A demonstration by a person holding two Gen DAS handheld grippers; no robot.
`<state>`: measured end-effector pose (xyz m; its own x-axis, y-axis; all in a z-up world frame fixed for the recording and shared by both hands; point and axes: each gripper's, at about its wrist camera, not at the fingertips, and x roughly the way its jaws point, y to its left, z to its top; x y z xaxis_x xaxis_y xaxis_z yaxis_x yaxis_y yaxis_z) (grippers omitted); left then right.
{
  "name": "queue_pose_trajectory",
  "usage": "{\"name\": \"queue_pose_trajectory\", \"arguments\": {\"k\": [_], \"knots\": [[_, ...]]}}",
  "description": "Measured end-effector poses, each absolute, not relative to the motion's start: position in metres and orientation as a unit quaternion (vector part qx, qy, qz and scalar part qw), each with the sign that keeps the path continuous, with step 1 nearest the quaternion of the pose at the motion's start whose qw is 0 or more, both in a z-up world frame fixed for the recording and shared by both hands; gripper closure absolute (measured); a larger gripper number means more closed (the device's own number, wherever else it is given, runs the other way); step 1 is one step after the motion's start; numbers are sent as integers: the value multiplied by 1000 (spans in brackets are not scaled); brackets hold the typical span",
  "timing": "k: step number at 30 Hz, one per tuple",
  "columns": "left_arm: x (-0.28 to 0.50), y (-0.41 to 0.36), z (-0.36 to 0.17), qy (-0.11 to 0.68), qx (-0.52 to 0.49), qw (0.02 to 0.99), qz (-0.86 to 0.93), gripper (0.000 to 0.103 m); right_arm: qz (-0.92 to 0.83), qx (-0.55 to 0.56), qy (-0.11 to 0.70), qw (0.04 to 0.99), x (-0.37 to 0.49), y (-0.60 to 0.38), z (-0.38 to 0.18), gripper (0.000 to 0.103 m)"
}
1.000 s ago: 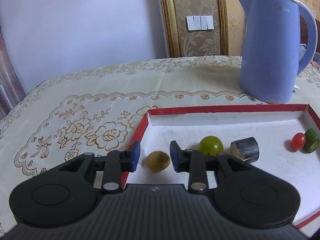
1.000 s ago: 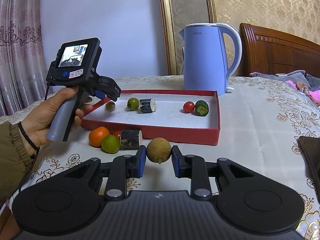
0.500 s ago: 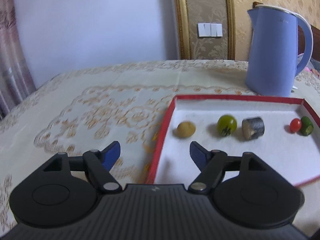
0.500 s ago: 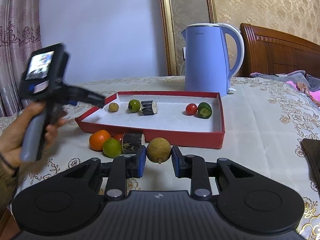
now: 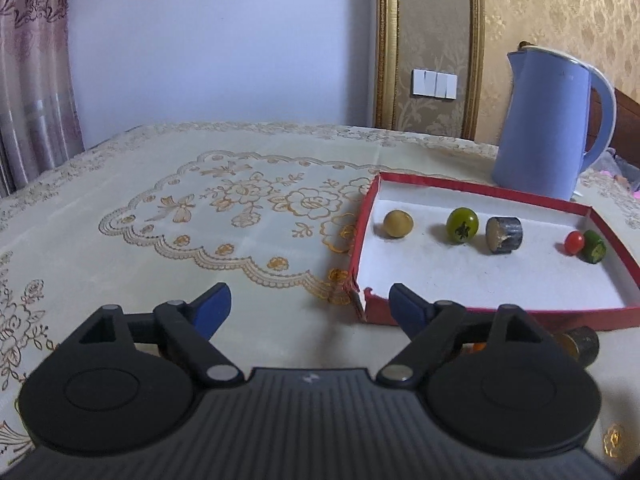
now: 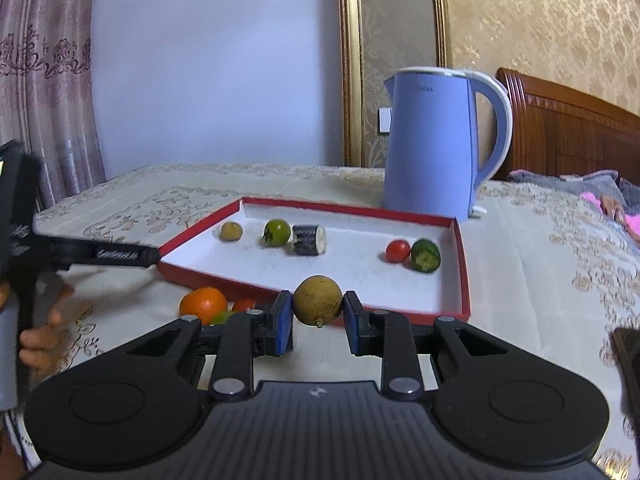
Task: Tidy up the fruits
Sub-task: 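Carry the brown round fruit over the tray and open the right gripper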
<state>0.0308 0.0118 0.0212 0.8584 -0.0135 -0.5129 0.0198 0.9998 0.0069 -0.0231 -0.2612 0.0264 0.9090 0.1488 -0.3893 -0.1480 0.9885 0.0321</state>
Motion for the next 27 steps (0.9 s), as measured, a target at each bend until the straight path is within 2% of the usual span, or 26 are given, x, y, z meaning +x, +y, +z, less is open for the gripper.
{"name": "queue_pose_trajectory", "arguments": {"k": [6, 27], "knots": [[24, 8, 12, 274, 20, 961, -18, 18, 56, -4, 203, 978, 14, -269, 34, 76], [23, 7, 2, 267, 23, 963, -5, 5, -14, -6, 258, 966, 137, -271, 28, 76]]}}
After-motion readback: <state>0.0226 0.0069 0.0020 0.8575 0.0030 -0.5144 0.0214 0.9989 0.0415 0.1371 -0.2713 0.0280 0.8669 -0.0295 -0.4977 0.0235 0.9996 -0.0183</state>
